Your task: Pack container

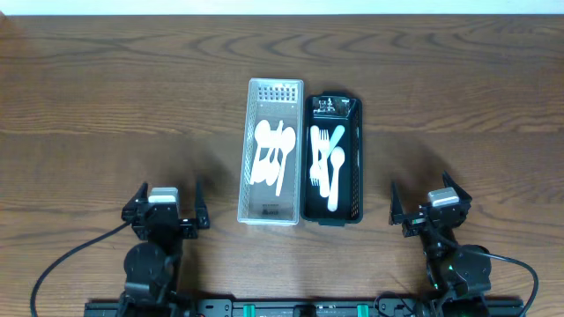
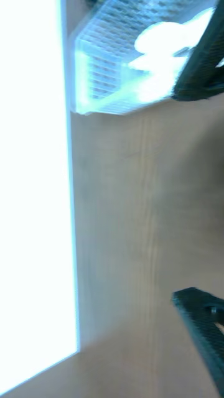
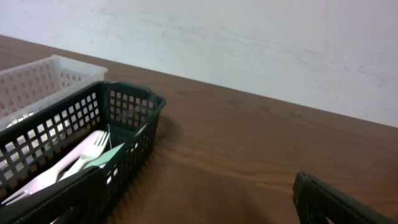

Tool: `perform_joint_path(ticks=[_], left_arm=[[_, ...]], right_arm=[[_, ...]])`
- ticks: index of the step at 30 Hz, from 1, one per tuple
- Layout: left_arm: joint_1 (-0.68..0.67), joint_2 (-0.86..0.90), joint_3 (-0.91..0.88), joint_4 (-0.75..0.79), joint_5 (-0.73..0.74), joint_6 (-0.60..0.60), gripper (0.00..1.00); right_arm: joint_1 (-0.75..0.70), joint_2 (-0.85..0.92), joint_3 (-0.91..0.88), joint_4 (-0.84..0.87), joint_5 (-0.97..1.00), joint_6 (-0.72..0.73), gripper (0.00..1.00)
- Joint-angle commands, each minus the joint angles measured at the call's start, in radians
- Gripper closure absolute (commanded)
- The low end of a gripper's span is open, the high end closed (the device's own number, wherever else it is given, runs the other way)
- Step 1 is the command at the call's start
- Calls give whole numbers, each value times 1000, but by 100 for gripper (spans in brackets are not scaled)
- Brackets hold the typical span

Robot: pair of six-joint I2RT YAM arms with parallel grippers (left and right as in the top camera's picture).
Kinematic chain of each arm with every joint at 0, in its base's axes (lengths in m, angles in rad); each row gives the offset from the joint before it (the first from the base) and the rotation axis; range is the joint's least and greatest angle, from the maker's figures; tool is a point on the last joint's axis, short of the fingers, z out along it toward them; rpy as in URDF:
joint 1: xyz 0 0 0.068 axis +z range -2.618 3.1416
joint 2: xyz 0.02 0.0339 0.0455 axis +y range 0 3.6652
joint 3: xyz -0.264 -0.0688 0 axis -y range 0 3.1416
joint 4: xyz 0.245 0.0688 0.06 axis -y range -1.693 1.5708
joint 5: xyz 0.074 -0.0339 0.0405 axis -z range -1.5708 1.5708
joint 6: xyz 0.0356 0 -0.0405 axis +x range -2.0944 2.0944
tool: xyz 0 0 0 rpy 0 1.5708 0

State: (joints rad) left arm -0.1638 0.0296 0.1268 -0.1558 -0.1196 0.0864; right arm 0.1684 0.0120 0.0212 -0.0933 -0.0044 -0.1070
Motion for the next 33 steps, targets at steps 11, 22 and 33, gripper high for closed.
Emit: perform_joint_path(ticks=[11,22,33], left_arm=[[3,-28,-123,86,172,-1,2],[3,-28,-123,89,172,-12,2],[3,-24,-123,89,172,-12,2]], right_arm=[[-5,-6,-6,-1,-3,-10,1],[-5,-6,-6,-1,-3,-10,1],[-5,-6,-6,-1,-3,-10,1]])
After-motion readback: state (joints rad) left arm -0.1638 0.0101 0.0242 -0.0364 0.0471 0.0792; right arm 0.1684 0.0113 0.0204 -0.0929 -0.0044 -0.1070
